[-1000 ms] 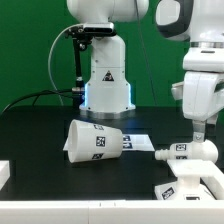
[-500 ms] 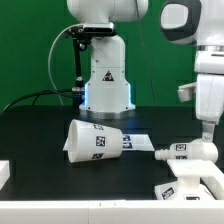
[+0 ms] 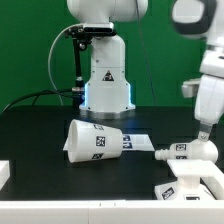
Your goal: Assemble lamp
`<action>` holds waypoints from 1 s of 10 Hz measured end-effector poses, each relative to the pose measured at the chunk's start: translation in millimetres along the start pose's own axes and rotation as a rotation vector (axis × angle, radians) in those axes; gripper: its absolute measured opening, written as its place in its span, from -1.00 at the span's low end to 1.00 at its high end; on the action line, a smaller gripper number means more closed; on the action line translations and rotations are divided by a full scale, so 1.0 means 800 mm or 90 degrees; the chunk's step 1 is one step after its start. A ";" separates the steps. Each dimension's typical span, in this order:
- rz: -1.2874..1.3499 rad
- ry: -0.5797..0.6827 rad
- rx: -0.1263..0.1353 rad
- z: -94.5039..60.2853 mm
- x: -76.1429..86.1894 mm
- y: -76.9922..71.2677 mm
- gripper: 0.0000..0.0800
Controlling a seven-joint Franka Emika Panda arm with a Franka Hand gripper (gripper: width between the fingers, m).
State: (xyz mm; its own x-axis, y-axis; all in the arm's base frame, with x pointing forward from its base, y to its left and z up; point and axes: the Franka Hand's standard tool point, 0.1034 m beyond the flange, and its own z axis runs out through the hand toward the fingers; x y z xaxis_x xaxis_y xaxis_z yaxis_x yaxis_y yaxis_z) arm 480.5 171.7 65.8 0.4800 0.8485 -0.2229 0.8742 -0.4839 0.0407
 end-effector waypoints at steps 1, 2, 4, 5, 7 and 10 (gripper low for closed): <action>0.005 -0.041 0.007 -0.002 0.004 0.008 0.75; 0.012 -0.073 0.016 -0.001 0.005 0.015 0.75; 0.018 -0.126 0.021 -0.001 0.012 0.017 0.75; 0.017 -0.160 0.032 0.001 0.008 0.011 0.75; 0.014 -0.255 0.058 0.004 0.008 0.002 0.75; 0.003 -0.369 0.066 0.018 0.006 0.012 0.75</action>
Offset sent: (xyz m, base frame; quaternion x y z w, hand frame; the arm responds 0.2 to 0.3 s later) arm 0.0151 0.0000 0.0028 -0.0260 -0.1108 -0.0103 0.9934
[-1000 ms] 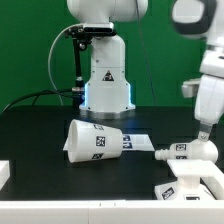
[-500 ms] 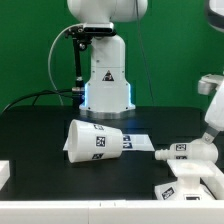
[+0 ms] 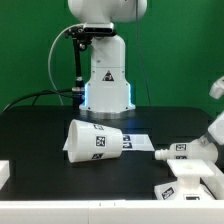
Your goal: Assemble lamp
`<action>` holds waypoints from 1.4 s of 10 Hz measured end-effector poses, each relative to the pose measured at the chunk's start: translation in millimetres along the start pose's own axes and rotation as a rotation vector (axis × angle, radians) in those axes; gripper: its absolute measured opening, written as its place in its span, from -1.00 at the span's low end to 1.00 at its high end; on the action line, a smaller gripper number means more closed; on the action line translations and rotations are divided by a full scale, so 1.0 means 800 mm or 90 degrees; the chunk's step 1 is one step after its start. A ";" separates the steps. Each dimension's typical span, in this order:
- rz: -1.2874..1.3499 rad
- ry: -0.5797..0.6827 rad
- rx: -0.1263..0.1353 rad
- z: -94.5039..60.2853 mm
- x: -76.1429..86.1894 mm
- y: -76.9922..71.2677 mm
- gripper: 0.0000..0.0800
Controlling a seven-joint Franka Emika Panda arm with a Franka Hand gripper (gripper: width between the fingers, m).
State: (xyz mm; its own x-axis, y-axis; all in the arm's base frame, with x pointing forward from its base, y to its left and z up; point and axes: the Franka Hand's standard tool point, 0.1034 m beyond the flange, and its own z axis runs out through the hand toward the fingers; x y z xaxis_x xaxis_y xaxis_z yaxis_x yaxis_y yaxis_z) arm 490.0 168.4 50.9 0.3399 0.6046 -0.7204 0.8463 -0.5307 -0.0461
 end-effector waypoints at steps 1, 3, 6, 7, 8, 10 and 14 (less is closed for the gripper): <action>0.001 -0.062 -0.015 -0.008 -0.005 0.017 0.75; 0.031 -0.136 -0.007 -0.005 -0.003 0.012 0.75; 0.027 -0.135 -0.006 -0.003 0.001 0.014 0.75; 0.027 -0.136 -0.006 -0.002 0.001 0.014 0.75; 0.031 -0.138 -0.008 0.000 0.004 0.009 0.75; 0.023 -0.136 -0.009 0.008 0.011 0.002 0.75; 0.013 -0.130 -0.011 0.026 0.018 -0.003 0.75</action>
Offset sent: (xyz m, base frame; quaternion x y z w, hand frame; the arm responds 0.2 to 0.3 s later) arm 0.0000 0.0000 0.0000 0.0000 -0.0650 0.0000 0.9979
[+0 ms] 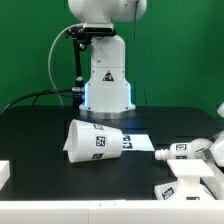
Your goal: Assemble lamp
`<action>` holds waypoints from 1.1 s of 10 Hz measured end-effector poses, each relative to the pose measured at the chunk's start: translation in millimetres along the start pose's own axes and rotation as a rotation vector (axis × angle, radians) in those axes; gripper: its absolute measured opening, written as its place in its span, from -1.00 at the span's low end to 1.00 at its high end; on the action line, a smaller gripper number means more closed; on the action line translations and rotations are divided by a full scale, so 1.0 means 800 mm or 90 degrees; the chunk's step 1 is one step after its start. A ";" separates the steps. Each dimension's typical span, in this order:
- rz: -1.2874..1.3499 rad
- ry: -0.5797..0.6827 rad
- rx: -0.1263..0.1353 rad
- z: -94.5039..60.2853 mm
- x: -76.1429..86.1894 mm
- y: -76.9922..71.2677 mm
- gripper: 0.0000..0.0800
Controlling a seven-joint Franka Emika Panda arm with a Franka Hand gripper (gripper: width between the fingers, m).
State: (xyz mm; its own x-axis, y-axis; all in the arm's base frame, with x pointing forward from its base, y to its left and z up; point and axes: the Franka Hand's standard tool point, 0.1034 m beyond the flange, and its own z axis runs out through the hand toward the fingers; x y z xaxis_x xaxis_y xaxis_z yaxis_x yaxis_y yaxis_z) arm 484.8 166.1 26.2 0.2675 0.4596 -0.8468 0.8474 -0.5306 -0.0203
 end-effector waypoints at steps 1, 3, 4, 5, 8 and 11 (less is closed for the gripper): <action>0.000 -0.001 0.000 0.001 0.000 0.000 0.75; -0.001 -0.004 0.001 0.004 -0.001 -0.001 0.75; -0.001 -0.004 0.002 0.004 -0.001 -0.001 0.68; -0.001 -0.004 0.002 0.004 -0.001 -0.001 0.68; -0.001 -0.004 0.002 0.005 -0.001 0.000 0.41; -0.001 -0.004 0.002 0.005 -0.001 0.000 0.41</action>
Offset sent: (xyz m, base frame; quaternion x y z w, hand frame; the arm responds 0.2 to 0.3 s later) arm 0.0000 0.0000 0.0000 0.0000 0.0000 0.0000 1.0000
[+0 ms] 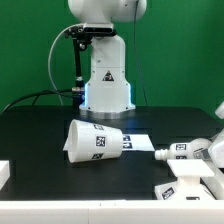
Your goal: Assemble lamp
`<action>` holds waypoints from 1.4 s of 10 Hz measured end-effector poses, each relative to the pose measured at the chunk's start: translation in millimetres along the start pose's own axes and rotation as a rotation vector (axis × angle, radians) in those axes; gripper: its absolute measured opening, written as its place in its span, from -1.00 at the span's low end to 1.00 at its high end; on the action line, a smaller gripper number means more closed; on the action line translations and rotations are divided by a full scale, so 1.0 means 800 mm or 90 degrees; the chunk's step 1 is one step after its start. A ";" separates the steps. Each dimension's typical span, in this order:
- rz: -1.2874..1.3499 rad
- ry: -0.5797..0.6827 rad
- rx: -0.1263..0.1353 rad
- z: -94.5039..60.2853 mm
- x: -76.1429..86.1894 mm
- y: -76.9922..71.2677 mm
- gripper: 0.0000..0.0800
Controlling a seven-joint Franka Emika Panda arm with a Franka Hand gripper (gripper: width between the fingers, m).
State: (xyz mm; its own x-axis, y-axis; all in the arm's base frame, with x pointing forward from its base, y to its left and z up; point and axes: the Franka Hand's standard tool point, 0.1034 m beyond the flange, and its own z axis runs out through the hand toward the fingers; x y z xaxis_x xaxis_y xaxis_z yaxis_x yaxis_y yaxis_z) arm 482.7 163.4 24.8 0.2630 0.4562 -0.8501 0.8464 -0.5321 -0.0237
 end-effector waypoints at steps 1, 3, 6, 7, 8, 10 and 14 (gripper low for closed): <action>0.000 0.000 0.000 0.000 0.000 0.000 0.41; 0.031 -0.016 0.013 -0.009 -0.027 0.010 0.42; 0.072 -0.033 0.060 -0.031 -0.091 0.038 0.42; 0.084 -0.050 0.077 -0.034 -0.118 0.045 0.42; 0.093 -0.033 0.077 -0.035 -0.120 0.054 0.42; 0.099 0.072 0.051 -0.045 -0.114 0.065 0.42; 0.150 0.213 0.106 -0.060 -0.140 0.082 0.42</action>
Offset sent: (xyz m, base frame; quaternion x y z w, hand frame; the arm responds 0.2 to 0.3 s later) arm 0.0095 -0.0255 0.0721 0.0846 -0.0747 0.0614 0.9917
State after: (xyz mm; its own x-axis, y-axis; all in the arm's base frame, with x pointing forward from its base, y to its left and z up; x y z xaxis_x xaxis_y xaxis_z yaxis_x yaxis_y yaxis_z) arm 531.1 111.4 143.5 0.5984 0.4999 -0.6261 0.6664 -0.7443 0.0427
